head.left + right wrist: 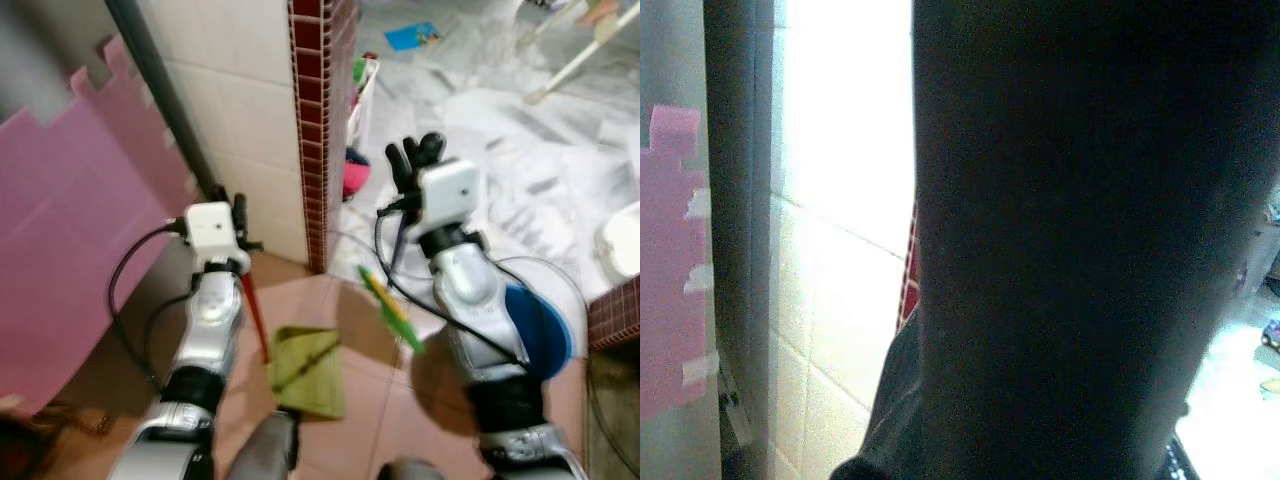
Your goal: Sweep floor
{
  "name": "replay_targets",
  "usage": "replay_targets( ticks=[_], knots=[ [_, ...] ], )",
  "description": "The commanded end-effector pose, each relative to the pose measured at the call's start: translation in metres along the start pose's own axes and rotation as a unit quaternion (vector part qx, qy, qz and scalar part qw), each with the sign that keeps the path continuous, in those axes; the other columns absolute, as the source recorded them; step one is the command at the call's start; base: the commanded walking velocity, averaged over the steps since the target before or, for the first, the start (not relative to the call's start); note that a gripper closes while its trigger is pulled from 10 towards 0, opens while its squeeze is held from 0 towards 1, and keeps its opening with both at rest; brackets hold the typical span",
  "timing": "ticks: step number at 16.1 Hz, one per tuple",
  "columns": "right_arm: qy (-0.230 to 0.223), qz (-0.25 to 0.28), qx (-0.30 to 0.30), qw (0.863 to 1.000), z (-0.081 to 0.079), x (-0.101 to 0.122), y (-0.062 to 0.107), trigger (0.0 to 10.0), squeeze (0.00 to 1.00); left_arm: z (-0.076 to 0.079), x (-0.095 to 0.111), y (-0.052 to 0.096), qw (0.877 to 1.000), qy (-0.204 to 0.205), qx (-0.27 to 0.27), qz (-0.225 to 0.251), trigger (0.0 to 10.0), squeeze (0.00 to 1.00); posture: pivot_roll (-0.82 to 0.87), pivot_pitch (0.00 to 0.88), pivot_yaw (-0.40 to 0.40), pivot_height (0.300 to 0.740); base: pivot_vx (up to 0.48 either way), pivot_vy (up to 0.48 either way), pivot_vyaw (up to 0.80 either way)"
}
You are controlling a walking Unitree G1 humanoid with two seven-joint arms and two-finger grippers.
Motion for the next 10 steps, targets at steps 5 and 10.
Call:
replay_targets(
  ticks=[5,10],
  knots=[
    [0.059,0.053,-0.001,0.997,0.011,0.019,-0.008,10.0,0.0,0.0,-0.005,0.002,1.0,0.012,0.004,-0.017,10.0,0.0,-0.05,0.077,0.039,0.74,0.0,0.0,0.0],
    [0.071,0.036,-0.027,0.996,0.017,0.009,-0.003,10.0,0.0,0.017,0.003,0.005,0.998,0.043,-0.042,-0.003,10.0,0.0,-0.05,0.086,0.037,0.74,0.136,0.0,0.0]
  ],
)
Point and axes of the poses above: a point about 5 cm out from each wrist's last joint towards the gripper, its own y axis pointing back from the gripper into the wrist, its own x axis along the axis of the wrist's last joint, z = x × y, the point moved 4 cm from there along -y, pointing out of the wrist towards the gripper
